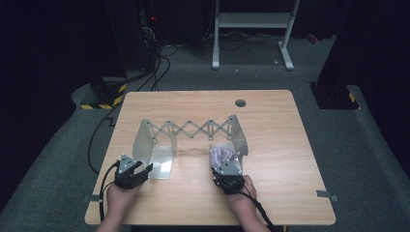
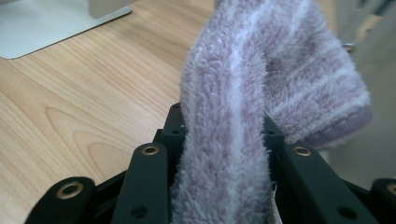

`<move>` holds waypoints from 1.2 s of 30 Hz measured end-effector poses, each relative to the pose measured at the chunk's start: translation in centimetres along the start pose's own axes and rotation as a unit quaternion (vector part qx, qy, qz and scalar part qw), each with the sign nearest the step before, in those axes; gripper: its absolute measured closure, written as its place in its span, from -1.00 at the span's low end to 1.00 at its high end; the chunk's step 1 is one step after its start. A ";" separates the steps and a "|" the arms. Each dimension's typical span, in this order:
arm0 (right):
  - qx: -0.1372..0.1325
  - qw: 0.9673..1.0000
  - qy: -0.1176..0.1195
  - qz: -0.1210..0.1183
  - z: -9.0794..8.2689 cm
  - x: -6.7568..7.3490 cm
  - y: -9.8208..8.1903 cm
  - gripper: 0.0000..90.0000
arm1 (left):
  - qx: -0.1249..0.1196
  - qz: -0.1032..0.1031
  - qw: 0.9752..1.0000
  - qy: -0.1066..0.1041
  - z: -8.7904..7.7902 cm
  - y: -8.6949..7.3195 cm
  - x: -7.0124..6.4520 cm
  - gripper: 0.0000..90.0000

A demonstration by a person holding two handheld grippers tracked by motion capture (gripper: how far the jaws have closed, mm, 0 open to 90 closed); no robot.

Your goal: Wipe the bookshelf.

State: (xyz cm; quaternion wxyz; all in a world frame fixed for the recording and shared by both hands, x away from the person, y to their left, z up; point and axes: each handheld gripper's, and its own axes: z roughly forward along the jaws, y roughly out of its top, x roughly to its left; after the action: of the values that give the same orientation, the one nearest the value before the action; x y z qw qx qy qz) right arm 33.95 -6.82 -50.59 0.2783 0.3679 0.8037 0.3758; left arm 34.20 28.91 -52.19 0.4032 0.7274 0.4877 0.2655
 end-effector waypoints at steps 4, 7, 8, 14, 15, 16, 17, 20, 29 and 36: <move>-0.017 1.000 -0.022 0.010 -1.7 -1.2 -0.5 0.46 | -0.012 -0.002 1.000 0.000 0.0 0.5 0.1 0.22; -0.022 0.999 -0.034 0.020 -2.3 -2.1 -0.9 0.45 | -0.021 0.002 1.000 0.004 -0.1 0.6 -0.1 0.33; -0.024 0.999 -0.037 0.022 -2.4 -2.4 -1.1 0.45 | -0.026 0.002 1.000 0.003 -0.1 0.7 -0.2 0.39; -0.032 0.998 -0.039 0.032 -2.6 -3.0 -1.7 0.45 | -0.032 -0.004 0.999 0.019 -0.2 0.7 -0.1 0.72; -0.033 0.998 -0.038 0.038 -2.6 -3.1 -1.8 0.45 | -0.032 -0.003 0.999 0.021 -0.2 0.7 -0.2 0.72; -0.034 0.998 -0.037 0.041 -2.6 -3.2 -1.8 0.46 | -0.032 -0.002 0.999 0.024 -0.2 0.7 -0.3 0.73; -0.034 0.998 -0.039 0.040 -2.5 -3.2 -1.8 0.46 | -0.033 -0.001 0.999 0.026 -0.2 0.7 -0.3 0.74; -0.033 0.998 -0.044 0.039 -2.5 -3.5 -1.9 0.46 | -0.032 0.001 0.999 0.024 -0.2 0.7 -0.5 0.78; -0.023 0.993 -0.094 0.070 -3.3 -7.1 -3.3 0.46 | -0.026 0.038 0.999 -0.027 -0.1 1.1 -3.7 0.77; -0.015 0.986 -0.134 0.094 -4.4 -10.1 -4.7 0.46 | -0.029 0.073 0.995 -0.057 0.3 1.3 -6.0 0.70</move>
State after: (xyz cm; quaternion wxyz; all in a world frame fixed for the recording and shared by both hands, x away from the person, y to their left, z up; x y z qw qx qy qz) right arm 34.76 -18.74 -50.18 0.3525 0.4845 0.7156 0.3591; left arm 32.76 22.97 -51.21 0.4312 0.7629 0.4016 0.2661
